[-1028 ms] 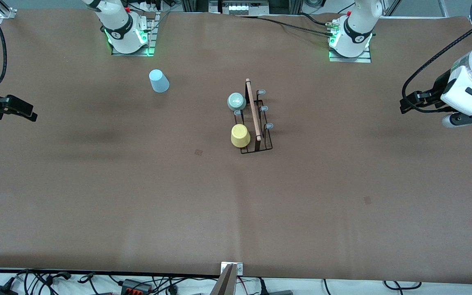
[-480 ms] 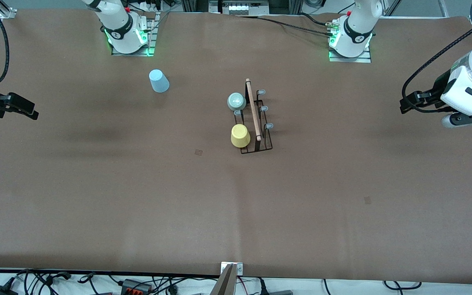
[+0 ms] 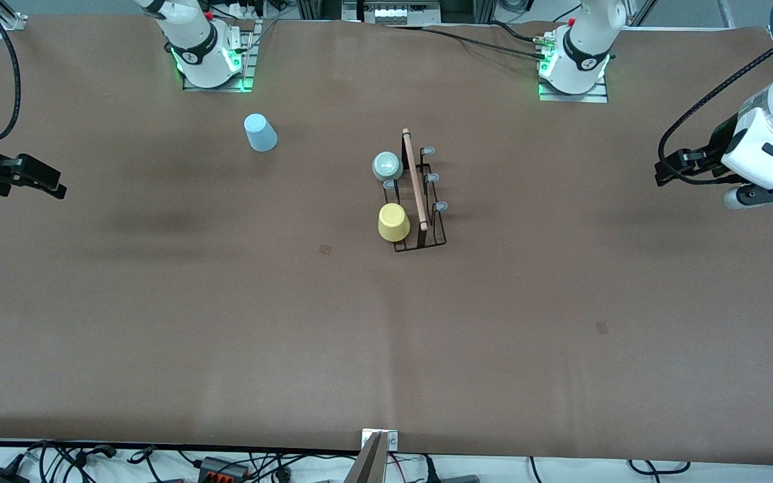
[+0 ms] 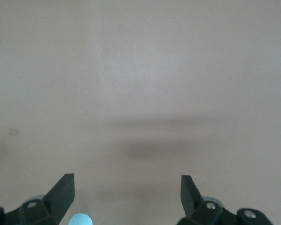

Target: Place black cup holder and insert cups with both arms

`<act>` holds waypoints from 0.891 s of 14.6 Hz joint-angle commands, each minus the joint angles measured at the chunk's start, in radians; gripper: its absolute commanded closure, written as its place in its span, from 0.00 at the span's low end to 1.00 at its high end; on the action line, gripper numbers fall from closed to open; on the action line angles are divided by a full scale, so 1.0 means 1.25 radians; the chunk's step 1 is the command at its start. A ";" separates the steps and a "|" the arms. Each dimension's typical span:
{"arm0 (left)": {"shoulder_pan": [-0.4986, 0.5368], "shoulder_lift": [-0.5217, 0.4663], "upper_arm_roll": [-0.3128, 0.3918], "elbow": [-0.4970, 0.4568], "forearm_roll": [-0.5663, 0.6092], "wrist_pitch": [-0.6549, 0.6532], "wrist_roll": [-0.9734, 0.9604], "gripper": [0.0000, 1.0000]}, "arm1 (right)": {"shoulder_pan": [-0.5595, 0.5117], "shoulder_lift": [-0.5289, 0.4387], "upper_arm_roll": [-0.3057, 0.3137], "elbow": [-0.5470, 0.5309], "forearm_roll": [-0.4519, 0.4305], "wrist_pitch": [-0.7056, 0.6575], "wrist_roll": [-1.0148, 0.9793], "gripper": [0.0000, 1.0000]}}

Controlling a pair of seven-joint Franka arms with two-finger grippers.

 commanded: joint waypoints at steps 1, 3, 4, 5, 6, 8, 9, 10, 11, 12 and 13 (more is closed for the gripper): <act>0.004 -0.012 -0.001 -0.011 -0.002 -0.004 0.016 0.00 | 0.001 -0.015 0.001 -0.006 -0.011 0.004 -0.002 0.00; 0.004 -0.012 -0.001 -0.011 -0.002 -0.004 0.016 0.00 | 0.001 -0.015 0.001 -0.007 -0.011 0.003 -0.004 0.00; 0.004 -0.014 -0.001 -0.011 -0.002 -0.004 0.016 0.00 | 0.001 -0.015 0.002 -0.007 -0.011 0.000 -0.003 0.00; 0.004 -0.012 -0.004 -0.009 -0.002 -0.004 0.014 0.00 | 0.002 -0.015 0.002 -0.007 -0.011 0.000 -0.002 0.00; 0.004 -0.014 -0.005 -0.009 -0.002 -0.004 0.013 0.00 | -0.002 -0.015 0.004 -0.007 -0.011 -0.001 -0.002 0.00; 0.004 -0.014 -0.006 -0.009 -0.002 -0.010 0.012 0.00 | -0.007 -0.013 0.004 -0.007 -0.011 0.000 -0.010 0.00; 0.004 -0.015 -0.006 -0.009 -0.002 -0.011 0.010 0.00 | -0.005 -0.013 0.004 -0.007 -0.011 0.000 -0.010 0.00; 0.004 -0.015 -0.007 -0.009 -0.002 -0.011 0.010 0.00 | -0.005 -0.013 0.004 -0.007 -0.011 0.000 -0.010 0.00; 0.004 -0.014 -0.007 -0.009 -0.002 -0.011 0.010 0.00 | -0.007 -0.015 0.004 -0.007 -0.011 -0.001 -0.010 0.00; 0.004 -0.014 -0.007 -0.009 -0.002 -0.011 0.010 0.00 | -0.003 -0.016 0.002 -0.008 -0.011 -0.002 -0.009 0.00; 0.004 -0.015 -0.007 -0.009 -0.002 -0.011 0.010 0.00 | -0.003 -0.017 0.002 -0.008 -0.010 -0.008 -0.004 0.00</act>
